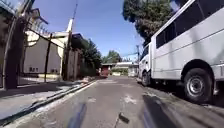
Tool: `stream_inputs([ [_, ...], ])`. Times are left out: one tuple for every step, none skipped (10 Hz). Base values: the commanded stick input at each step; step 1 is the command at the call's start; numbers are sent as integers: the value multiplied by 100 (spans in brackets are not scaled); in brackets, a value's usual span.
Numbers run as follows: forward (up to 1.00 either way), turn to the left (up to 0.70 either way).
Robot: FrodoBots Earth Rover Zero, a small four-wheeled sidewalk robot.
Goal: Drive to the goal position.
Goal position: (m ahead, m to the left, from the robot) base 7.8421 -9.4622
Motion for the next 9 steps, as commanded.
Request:
stream_inputs([
  [70, 0],
  [70, 0],
  [70, 0],
  [70, 0],
  [70, 0],
  [70, 0],
  [70, 0],
  [70, 0],
  [70, -3],
])
